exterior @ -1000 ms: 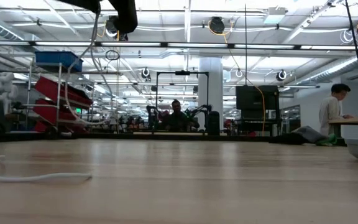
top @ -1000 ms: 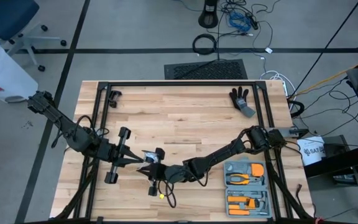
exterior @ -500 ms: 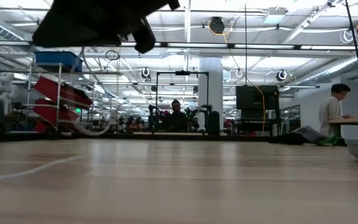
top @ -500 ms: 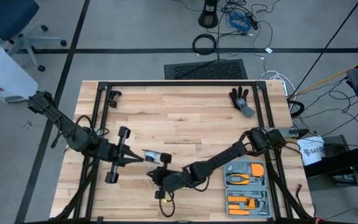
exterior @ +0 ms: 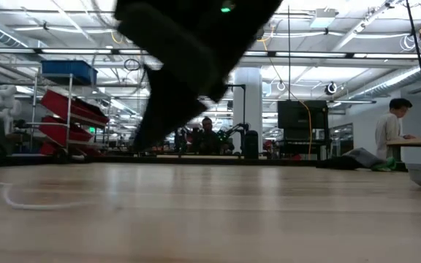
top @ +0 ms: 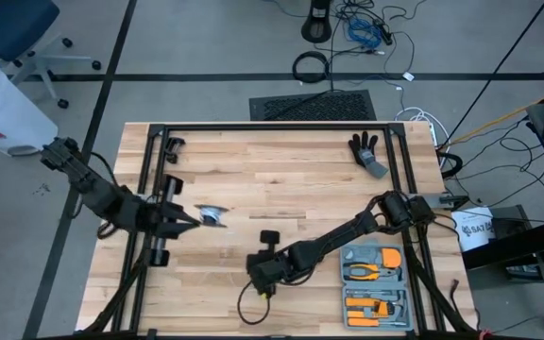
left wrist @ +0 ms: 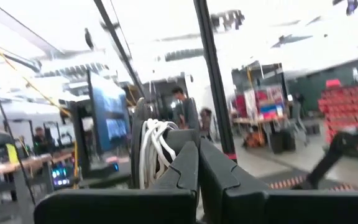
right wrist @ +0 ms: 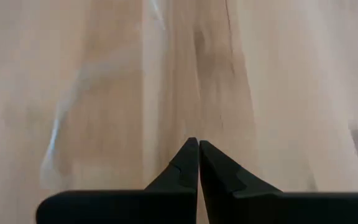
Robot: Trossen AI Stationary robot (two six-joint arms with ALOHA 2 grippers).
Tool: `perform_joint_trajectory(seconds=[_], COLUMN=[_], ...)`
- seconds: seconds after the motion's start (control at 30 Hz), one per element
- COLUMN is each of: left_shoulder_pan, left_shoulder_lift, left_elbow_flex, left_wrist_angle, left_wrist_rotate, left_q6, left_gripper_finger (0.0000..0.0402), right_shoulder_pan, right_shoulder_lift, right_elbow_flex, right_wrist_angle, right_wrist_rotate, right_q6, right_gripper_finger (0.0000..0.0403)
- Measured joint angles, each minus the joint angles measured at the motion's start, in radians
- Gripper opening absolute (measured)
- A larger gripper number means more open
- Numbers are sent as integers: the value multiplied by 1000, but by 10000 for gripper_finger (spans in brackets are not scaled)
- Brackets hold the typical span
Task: Coil cords
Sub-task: Coil the white cable wire onto the spool
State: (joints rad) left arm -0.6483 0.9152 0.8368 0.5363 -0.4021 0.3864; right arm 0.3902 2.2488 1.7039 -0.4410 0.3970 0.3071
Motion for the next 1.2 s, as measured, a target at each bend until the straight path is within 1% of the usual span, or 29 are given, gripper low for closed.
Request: perform_joint_trajectory(seconds=[0.13, 0.17, 0.23, 0.27, 0.33, 0.37, 0.43, 0.5, 0.57, 0.63, 0.7, 0.87, 0.97, 1.07, 1.2], left_shoulder_pan=[0, 0, 0, 0, 0, 0, 0, 0, 0, 0, 0, 0, 0, 0, 0], left_shoulder_lift=[-44, -53, -62, -64, -64, -61, -54, -47, -40, -34, -27, -8, -4, -5, -5], left_elbow_flex=[0, 0, 0, 0, 0, 0, 0, 0, 0, 0, 0, 0, 0, 0, 0], left_wrist_angle=[22, 23, 20, 15, 3, -1, -7, -9, -14, -29, -31, -30, -32, -31, -44], left_wrist_rotate=[0, 0, 0, 0, 0, 0, 0, 0, 0, 0, 0, 0, 0, 0, 0], left_q6=[-16, -30, -41, -43, -48, -48, -48, -47, -44, -44, -44, -41, -41, -41, -42], left_gripper_finger=[2, 2, 2, 2, 2, 2, 2, 2, 2, 2, 2, 2, 2, 2, 2], right_shoulder_pan=[1, 1, 1, 4, 13, 20, 38, 58, 75, 86, 87, 75, 64, 60, 61], right_shoulder_lift=[-44, -54, -80, -93, -119, -127, -133, -128, -122, -117, -115, -113, -113, -112, -112], right_elbow_flex=[0, 0, 0, 0, 0, 0, 0, 0, 0, 0, 0, 0, 0, 0, 0], right_wrist_angle=[-225, -271, -326, -326, -284, -229, -76, 115, 289, 385, 416, 421, 431, 489, 558], right_wrist_rotate=[-1, 13, 53, 78, 133, 157, 182, 201, 207, 203, 199, 214, 211, 203, 190], right_q6=[75, 91, 124, 135, 142, 141, 87, 3, -71, -98, -101, -90, -95, -125, -159], right_gripper_finger=[0, 0, 0, 0, 0, 0, 0, 4, 18, 38, 67, 148, 186, 203, 206])
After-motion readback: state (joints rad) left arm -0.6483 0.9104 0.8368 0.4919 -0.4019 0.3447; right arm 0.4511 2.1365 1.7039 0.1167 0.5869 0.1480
